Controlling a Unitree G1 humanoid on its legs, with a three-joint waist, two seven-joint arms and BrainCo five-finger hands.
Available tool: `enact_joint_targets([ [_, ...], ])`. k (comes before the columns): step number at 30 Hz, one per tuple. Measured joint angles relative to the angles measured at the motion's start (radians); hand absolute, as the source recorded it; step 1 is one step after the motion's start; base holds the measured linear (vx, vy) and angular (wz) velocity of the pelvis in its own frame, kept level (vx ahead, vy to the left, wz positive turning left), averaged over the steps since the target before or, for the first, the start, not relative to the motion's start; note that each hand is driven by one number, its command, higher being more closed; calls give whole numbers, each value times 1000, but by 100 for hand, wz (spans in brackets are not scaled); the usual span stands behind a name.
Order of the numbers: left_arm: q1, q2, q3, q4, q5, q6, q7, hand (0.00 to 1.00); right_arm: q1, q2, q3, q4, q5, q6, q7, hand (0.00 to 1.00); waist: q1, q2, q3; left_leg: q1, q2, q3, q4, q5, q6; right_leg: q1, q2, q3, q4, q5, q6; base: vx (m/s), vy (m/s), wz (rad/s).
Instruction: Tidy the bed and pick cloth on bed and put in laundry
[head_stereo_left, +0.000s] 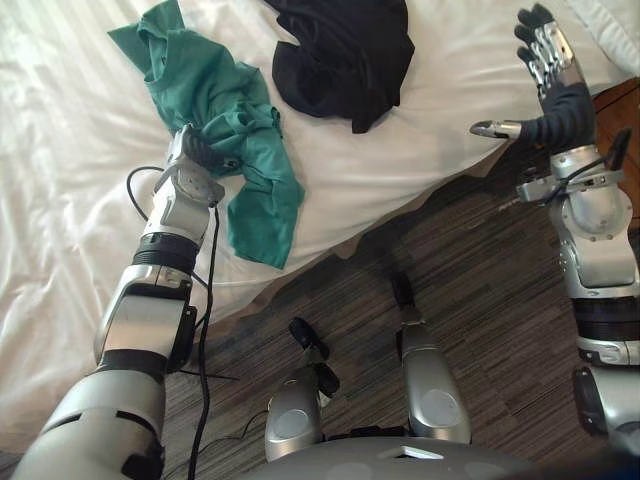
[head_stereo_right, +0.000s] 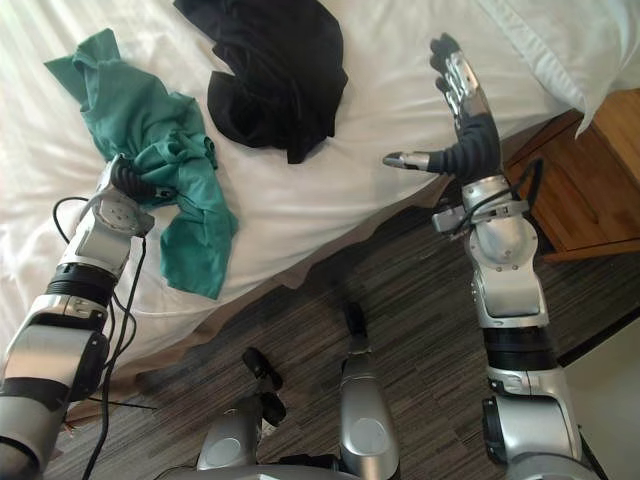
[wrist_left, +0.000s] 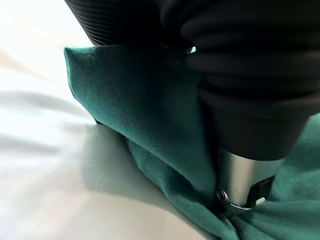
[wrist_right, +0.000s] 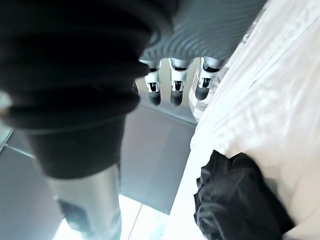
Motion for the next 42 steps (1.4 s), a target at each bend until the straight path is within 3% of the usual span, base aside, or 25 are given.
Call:
enact_joint_targets([
  [3,102,31,-87,-178,-103,-75,-27,100,-14,-10,24,0,-70,2,1,0,21,-1,0,-3,-6,-25,0,0,0,13,-15,-28,18,-17,19,59,0,26],
  [7,306,36,-153,-440,-305,-160,-183,100,-30,-69,25,-1,-115,49,3,0,37,-2,1,17,-13,-95,1,3,4,72,-39,-105,50,-58,25,87,6,62],
  [11,541,21,-164,-629,-485,-183,-309,100,-52,-130,20,19,-132,96,8,0,85,-3,1,17,-25,-159,1,4,5,96,-55,-151,86,-97,19,90,-4,52],
  [13,702,-23,-116,-682,-555,-154,-359,100,-100,-147,19,164,-131,122,16,0,112,4,3,6,-28,-218,23,5,6,133,-68,-193,87,-123,15,76,-44,71],
  [17,861,-78,-44,-628,-546,-82,-389,100,-177,-240,18,359,-132,144,17,0,155,47,18,-34,-27,-290,34,10,15,143,-72,-240,87,-137,7,8,-6,49],
  [19,951,-109,-4,-463,-505,-53,-393,100,-251,-319,16,478,-132,143,15,0,181,96,42,-53,-31,-318,32,19,23,139,-78,-265,91,-141,11,-23,5,36],
  [21,995,-123,6,-357,-470,-49,-392,100,-281,-363,17,541,-133,143,16,0,198,120,54,-58,-39,-326,26,23,26,126,-86,-267,111,-151,14,-9,10,20],
  [26,1083,-165,6,-215,-423,-71,-369,100,-437,-460,109,714,-255,168,37,0,220,189,70,-119,-73,-342,1,57,38,31,-126,-278,177,-167,21,16,7,16],
  [28,1086,-174,-10,-212,-426,-79,-371,100,-472,-468,142,763,-279,185,44,0,221,198,68,-133,-85,-344,1,62,40,11,-140,-278,188,-169,24,32,14,8],
  [34,1098,-204,-86,-208,-416,-184,-387,100,-595,-543,231,869,-368,193,136,0,222,242,36,-194,-120,-373,1,70,41,-45,-177,-283,194,-161,37,32,25,12],
  [35,1097,-204,-93,-202,-389,-211,-375,100,-604,-546,243,873,-378,194,150,100,224,247,32,-201,-124,-373,1,70,41,-53,-182,-282,195,-160,39,27,15,4],
  [39,1092,-203,-116,-189,-360,-286,-335,100,-634,-548,255,880,-487,198,243,100,224,270,15,-209,-134,-374,0,69,40,-65,-193,-282,198,-159,41,28,1,1],
  [42,1082,-199,-116,-201,-354,-313,-321,100,-649,-549,253,870,-544,199,290,100,223,279,8,-204,-135,-377,1,69,41,-64,-196,-283,211,-161,43,52,-20,1],
])
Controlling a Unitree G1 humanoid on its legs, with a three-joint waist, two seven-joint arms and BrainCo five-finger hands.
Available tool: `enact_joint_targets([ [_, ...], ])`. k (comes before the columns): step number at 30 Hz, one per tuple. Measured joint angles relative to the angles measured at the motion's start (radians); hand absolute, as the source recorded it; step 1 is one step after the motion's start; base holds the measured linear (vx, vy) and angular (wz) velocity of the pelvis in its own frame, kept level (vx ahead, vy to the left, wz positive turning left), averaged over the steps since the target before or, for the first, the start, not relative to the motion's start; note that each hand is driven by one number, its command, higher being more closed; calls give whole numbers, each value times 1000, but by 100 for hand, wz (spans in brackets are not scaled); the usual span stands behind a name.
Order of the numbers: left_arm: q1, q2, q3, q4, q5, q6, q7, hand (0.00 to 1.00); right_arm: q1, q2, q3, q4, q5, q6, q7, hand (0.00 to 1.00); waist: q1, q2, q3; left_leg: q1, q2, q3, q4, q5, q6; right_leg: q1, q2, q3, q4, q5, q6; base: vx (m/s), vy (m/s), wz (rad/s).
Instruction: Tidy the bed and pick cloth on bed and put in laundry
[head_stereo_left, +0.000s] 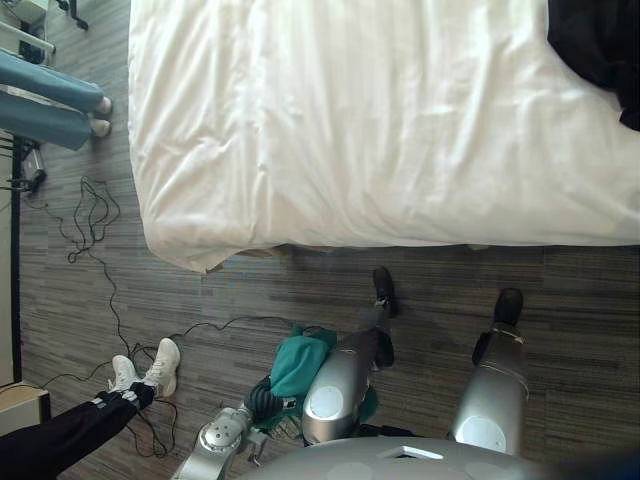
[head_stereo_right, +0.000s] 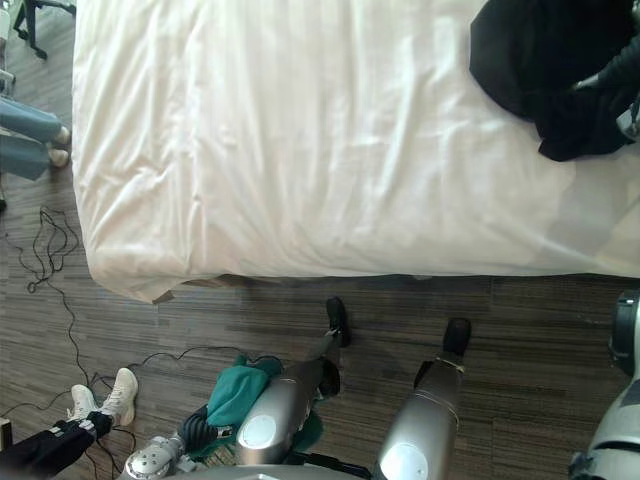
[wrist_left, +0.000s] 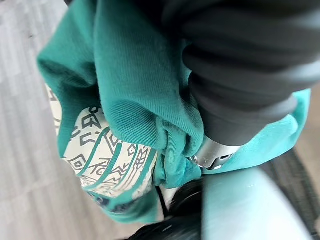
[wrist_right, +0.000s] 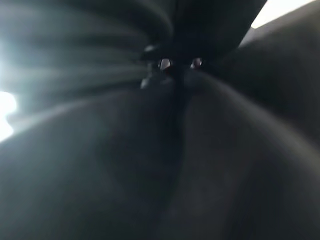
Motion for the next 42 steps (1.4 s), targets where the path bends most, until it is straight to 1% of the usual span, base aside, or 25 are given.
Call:
enact_joint_targets([
  [3,0,3,0,-34,8,-21,5,100,7,2,-4,18,6,6,13,100,-4,3,-2,27,-6,-7,0,0,0,30,-9,-7,5,-8,4,69,-31,6],
  [7,5,3,9,-108,15,-26,-16,100,86,12,-88,58,130,3,11,100,-5,3,-2,68,-12,-19,0,-1,-1,85,-13,-13,-5,-15,7,56,-18,8],
  [8,8,3,12,-132,43,-26,-16,100,142,35,-138,63,202,-3,6,100,-7,0,-1,89,-11,-17,0,-3,-3,108,-11,-15,-15,-15,6,54,-23,-2],
  [10,11,1,12,-141,55,-23,-15,100,212,78,-198,64,281,-16,-15,100,-13,-3,2,120,-9,-15,0,-8,-9,144,-7,-15,-33,-13,9,51,-30,-9],
  [12,25,-4,11,-164,84,-5,-7,100,330,169,-316,35,386,-41,-54,100,-29,-12,6,161,7,-13,0,-22,-17,203,12,-19,-72,-6,6,62,-50,-16],
  [13,28,-6,10,-169,88,11,-5,100,361,195,-345,24,420,-49,-67,100,-33,-14,4,166,14,-13,-1,-26,-21,216,19,-26,-86,-2,3,63,-54,-8],
  [14,28,-11,10,-169,90,46,-3,100,425,255,-399,-2,493,-60,-93,100,-42,-26,0,179,25,-13,0,-28,-25,241,31,-37,-110,3,2,57,-44,-6],
  [15,30,-19,10,-163,100,78,9,100,486,321,-444,-26,554,-70,-111,100,-47,-45,-8,192,36,-11,0,-33,-30,260,43,-38,-121,6,6,76,-59,-6],
  [16,30,-24,12,-156,121,91,20,100,520,354,-462,-37,590,-74,-119,100,-51,-58,-17,197,42,-11,0,-34,-33,270,49,-41,-128,7,6,85,-66,-6],
  [17,30,-33,17,-121,154,108,48,100,590,424,-490,-58,661,-80,-132,100,-60,-83,-43,206,53,-9,0,-38,-38,285,62,-43,-139,8,6,86,-61,-2],
  [18,29,-37,23,-98,172,113,65,100,628,458,-500,-69,692,-82,-138,100,-61,-97,-59,210,58,-5,0,-40,-41,291,67,-44,-143,8,5,126,-75,-11],
  [20,4,-49,69,30,211,118,120,100,775,591,-516,-107,762,-96,-147,100,-62,-155,-110,252,79,17,0,-52,-57,338,88,-44,-167,6,1,142,-81,-18],
  [21,-4,-52,88,64,212,120,133,100,812,622,-515,-116,771,-102,-148,100,-63,-167,-122,264,84,23,0,-56,-63,351,94,-44,-177,5,0,155,-84,-18],
  [22,-15,-58,141,115,211,122,156,100,881,687,-514,-129,779,-117,-148,100,-66,-191,-152,279,92,41,0,-61,-69,369,101,-43,-189,3,-3,146,-64,-17],
  [23,-29,-67,187,147,205,121,178,100,936,738,-513,-138,789,-128,-149,100,-74,-207,-171,297,98,52,0,-66,-75,390,109,-41,-203,3,-4,137,-52,-19],
  [25,-44,-76,225,158,202,114,191,100,993,786,-511,-139,792,-137,-149,100,-83,-220,-196,311,104,70,-1,-69,-80,406,115,-40,-214,3,-4,68,-19,-14],
  [26,-61,-81,236,158,171,90,191,100,1038,823,-510,-130,801,-137,-150,100,-90,-228,-211,332,110,80,-1,-76,-83,423,122,-36,-226,4,-5,52,-14,-17],
  [28,-78,-91,237,157,111,67,181,100,1072,851,-509,-106,818,-136,-152,100,-91,-229,-237,343,119,97,-1,-86,-77,437,132,-32,-240,6,-9,41,-16,-18],
  [29,-95,-107,237,152,42,44,164,100,1107,877,-507,-82,856,-136,-156,100,-94,-231,-246,361,124,102,-4,-89,-79,451,138,-31,-250,8,-12,24,-12,-13],
  [30,-101,-116,237,150,16,37,158,100,1119,885,-505,-73,870,-135,-158,100,-96,-231,-248,368,126,105,-6,-92,-77,457,141,-29,-251,8,-12,19,-12,-9],
  [33,-108,-162,234,146,-152,-12,97,100,1186,930,-503,-59,965,-135,-164,100,-106,-235,-268,380,130,121,-7,-98,-73,479,147,-23,-273,14,-18,24,-2,-10],
  [35,-107,-179,228,146,-231,-37,95,100,1214,957,-503,-59,985,-136,-162,100,-117,-244,-276,382,130,123,-7,-100,-72,485,149,-22,-283,19,-18,40,-1,-4],
  [37,-104,-187,220,146,-290,-50,98,100,1248,984,-498,-60,985,-136,-159,100,-117,-254,-281,387,130,121,-7,-100,-73,492,150,-22,-287,22,-19,36,-2,2],
  [39,-103,-194,199,144,-363,-76,104,100,1308,1014,-466,-71,986,-136,-139,100,-119,-273,-288,401,129,104,-7,-103,-72,521,149,-40,-297,20,-20,25,-6,18],
  [42,-99,-199,150,93,-394,-87,130,100,1379,1042,-389,-131,982,-138,-123,100,-118,-289,-288,395,123,61,-7,-102,-70,519,140,-69,-256,-8,-21,5,-5,39],
])
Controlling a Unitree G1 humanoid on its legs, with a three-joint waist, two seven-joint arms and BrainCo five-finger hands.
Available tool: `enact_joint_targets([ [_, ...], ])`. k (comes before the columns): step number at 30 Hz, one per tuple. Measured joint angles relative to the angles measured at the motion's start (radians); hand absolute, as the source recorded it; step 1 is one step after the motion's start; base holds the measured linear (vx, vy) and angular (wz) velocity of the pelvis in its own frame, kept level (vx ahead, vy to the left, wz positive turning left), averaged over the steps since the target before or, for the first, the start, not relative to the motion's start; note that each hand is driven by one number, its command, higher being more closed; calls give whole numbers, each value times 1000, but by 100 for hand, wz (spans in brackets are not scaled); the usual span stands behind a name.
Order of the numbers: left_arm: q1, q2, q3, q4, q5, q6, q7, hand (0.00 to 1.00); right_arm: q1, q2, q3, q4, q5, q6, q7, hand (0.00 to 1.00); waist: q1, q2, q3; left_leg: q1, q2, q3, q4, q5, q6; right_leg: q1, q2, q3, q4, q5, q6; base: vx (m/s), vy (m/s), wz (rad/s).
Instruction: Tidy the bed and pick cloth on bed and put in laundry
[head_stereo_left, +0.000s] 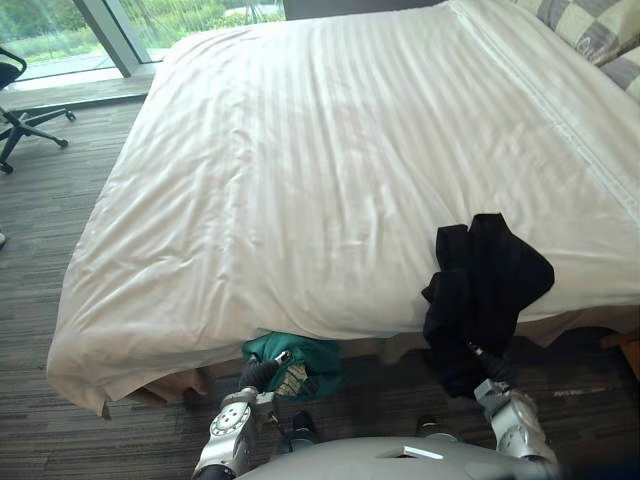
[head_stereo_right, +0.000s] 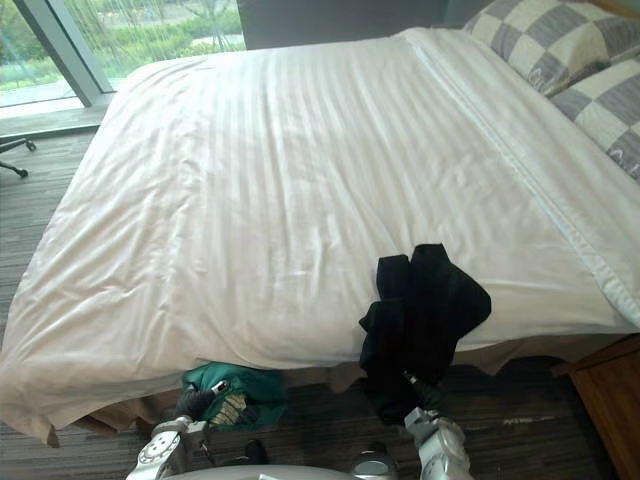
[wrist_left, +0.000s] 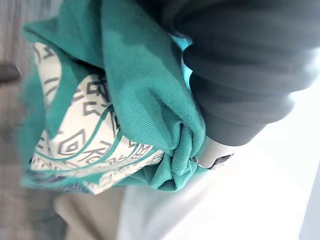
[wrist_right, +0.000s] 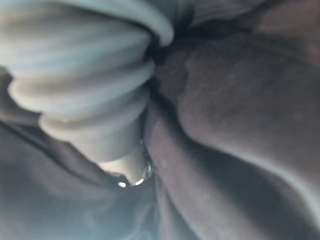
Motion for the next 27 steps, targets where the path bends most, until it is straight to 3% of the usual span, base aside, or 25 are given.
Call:
enact_joint_targets([
  [3,10,-2,-76,-50,-41,0,24,100,97,47,68,-95,-1,4,8,100,-19,-17,-13,-43,-20,-107,0,13,19,-22,-7,6,119,-110,-30,-25,-50,101],
  [4,5,0,-106,-65,-48,1,36,100,145,63,91,-143,-1,5,16,100,-38,-20,-14,-72,-33,-175,0,21,32,-31,34,78,154,-176,-63,5,-99,178],
  [5,7,-4,-135,-76,-50,1,38,100,180,64,116,-176,-1,9,24,100,-48,-27,-17,-90,-51,-234,0,33,43,-32,43,84,187,-199,-81,10,-94,171],
  [7,36,-12,-150,-99,-56,5,45,100,187,57,140,-189,-5,18,33,100,-30,-27,-18,-98,-67,-267,0,46,39,-36,26,54,227,-225,-81,15,-54,92],
  [11,139,-24,-160,-235,-176,9,82,100,176,36,195,-250,-28,58,48,100,-3,-1,-11,-144,-94,-357,0,75,54,-34,3,-48,276,-263,-98,-12,-60,77],
  [12,156,-28,-159,-263,-206,12,82,100,178,27,207,-261,-46,66,48,100,2,0,-11,-159,-107,-352,0,87,79,-19,-9,-96,276,-271,-96,-22,-34,107],
  [13,163,-29,-160,-277,-207,15,81,100,177,27,207,-268,-54,71,48,100,1,-2,-10,-165,-118,-330,-1,78,129,-1,-17,-133,272,-274,-94,-3,-11,155],
  [14,168,-30,-160,-294,-204,28,77,100,192,32,207,-280,-60,83,43,100,-3,-17,-10,-169,-131,-237,-1,31,248,46,-42,-227,248,-271,-95,39,13,203],
  [15,167,-40,-161,-300,-202,38,70,100,211,31,210,-296,-60,87,38,100,-12,-36,-7,-170,-135,-132,21,-5,253,90,-68,-321,207,-256,-104,66,29,206],
  [16,163,-45,-162,-301,-202,45,63,100,213,28,212,-297,-60,86,37,100,-12,-42,-4,-177,-135,-74,54,-5,233,109,-79,-356,203,-255,-102,117,39,185],
  [18,210,-55,-160,-316,-201,51,40,100,212,9,244,-296,-62,87,35,100,1,-34,-6,-171,-147,61,133,14,197,163,-83,-430,215,-255,-102,183,53,155],
  [23,255,-27,-159,-341,-202,55,39,100,131,27,272,-298,-71,78,36,100,49,-91,21,-181,-201,32,115,27,195,202,-102,-463,217,-218,-50,172,50,79],
  [27,259,-26,-146,-385,-206,66,52,100,118,22,275,-326,-69,71,31,100,59,-99,24,-175,-232,-45,56,57,225,215,-84,-523,253,-144,-44,106,45,84],
])
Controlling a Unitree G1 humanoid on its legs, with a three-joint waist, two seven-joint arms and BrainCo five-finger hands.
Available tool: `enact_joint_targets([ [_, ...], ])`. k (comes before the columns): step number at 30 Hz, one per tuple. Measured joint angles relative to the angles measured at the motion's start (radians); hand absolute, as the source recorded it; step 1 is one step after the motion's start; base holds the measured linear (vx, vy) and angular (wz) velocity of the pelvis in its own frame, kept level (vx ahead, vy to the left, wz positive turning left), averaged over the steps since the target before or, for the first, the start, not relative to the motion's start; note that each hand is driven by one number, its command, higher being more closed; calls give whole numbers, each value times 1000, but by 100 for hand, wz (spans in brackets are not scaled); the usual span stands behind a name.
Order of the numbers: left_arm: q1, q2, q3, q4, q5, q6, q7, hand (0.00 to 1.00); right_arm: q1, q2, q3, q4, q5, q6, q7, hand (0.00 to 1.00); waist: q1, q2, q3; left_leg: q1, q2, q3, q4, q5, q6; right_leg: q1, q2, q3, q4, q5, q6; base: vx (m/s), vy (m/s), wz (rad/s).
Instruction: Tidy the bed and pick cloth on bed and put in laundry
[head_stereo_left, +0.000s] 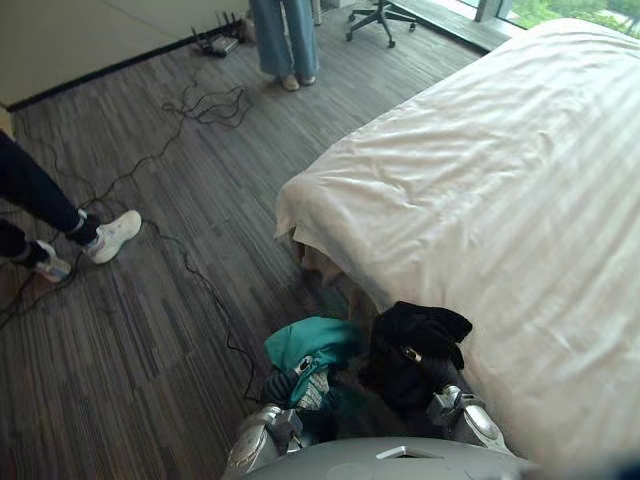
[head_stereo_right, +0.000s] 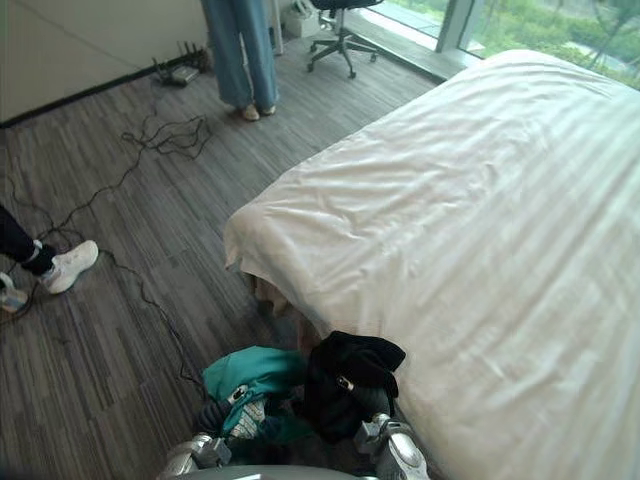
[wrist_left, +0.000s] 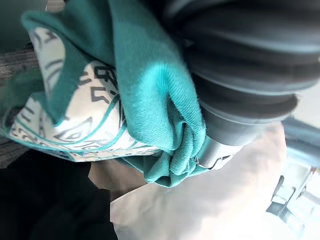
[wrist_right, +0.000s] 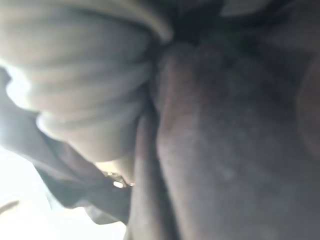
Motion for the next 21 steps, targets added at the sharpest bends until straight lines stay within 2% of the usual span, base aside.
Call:
enact_joint_targets([
  [2,-1,-10,3,-15,-1,0,9,100,20,-9,4,-20,8,0,-14,100,1,11,6,9,-5,-58,-7,8,13,-4,-3,-9,93,68,-1,142,66,119],
  [3,-4,-17,6,-15,0,-2,25,100,30,-15,12,-20,10,-1,-23,100,-6,29,18,22,3,-103,-9,5,24,-18,-13,-3,181,63,-3,127,48,112],
  [4,-6,-18,8,-14,0,-3,29,100,33,-16,21,-21,9,-6,-25,100,-4,29,19,29,1,-123,-19,2,28,-24,-12,1,176,-13,18,107,33,93],
  [5,-8,-21,19,-13,1,-6,33,100,32,-20,43,-25,9,-14,-31,100,3,27,21,46,-9,-139,-46,1,29,-43,-14,1,152,-58,0,37,21,67],
  [6,-16,-12,23,-7,3,-13,32,100,29,-23,66,-40,7,-26,-34,100,7,2,41,57,-49,-154,-49,-14,31,-55,-41,-11,141,-37,-49,37,21,55],
  [7,-19,-11,22,1,3,-13,32,100,28,-24,71,-40,7,-27,-35,100,7,5,46,62,-54,-159,-49,-23,26,-54,-47,-9,150,-37,-48,-1,43,50],
  [8,-19,-21,19,11,6,-14,32,100,29,-32,78,-41,7,-33,-45,100,10,29,57,75,-43,-137,-54,-59,16,-74,-57,46,219,-9,-96,-20,82,44],
  [9,-21,-30,11,13,13,-19,31,100,38,-44,81,-41,5,-44,-54,100,-1,63,61,77,-22,-147,-54,-81,6,-127,-41,126,289,-9,-133,-20,82,60],
  [10,-26,-30,8,16,14,-20,31,100,44,-43,81,-41,4,-50,-57,100,-8,82,63,74,-8,-155,-54,-80,7,-145,0,182,270,-47,-112,-5,61,90],
  [11,-50,-21,8,33,12,-23,30,100,60,-43,81,-47,6,-68,-60,100,-14,97,72,74,5,-186,-54,-79,7,-153,80,284,184,-95,-88,4,6,98],
  [12,-69,-8,8,63,12,-21,30,100,78,-43,80,-46,10,-77,-64,100,-15,96,71,74,0,-226,-54,-65,7,-167,134,382,103,-118,-90,3,-1,92],
  [14,-93,5,8,89,13,-15,30,100,102,-40,80,-46,22,-98,-75,100,-22,80,65,75,-29,-277,-54,-47,-2,-187,174,497,25,-125,-91,15,-48,87],
  [15,-98,7,7,91,13,-10,30,100,101,-36,78,-46,33,-112,-79,100,-33,58,61,75,-53,-286,-54,-46,-3,-196,172,539,-17,-123,-93,34,-59,82],
  [17,-100,2,4,101,14,5,31,100,104,-34,73,-39,69,-123,-91,100,-41,49,52,80,-73,-280,-54,-47,-4,-193,155,527,-46,-94,-89,40,-51,59],
  [20,-76,-13,-25,100,11,8,29,100,89,-34,73,-37,90,-126,-119,100,-28,70,35,76,-63,-254,-54,-46,-5,-178,164,525,-88,-86,-77,86,-86,4],
  [21,-12,-3,-112,76,13,4,31,100,61,8,79,3,88,-124,-121,100,-54,36,-30,124,-31,-220,-58,-43,-39,-94,198,534,-154,-61,-90,37,-42,-2],
])
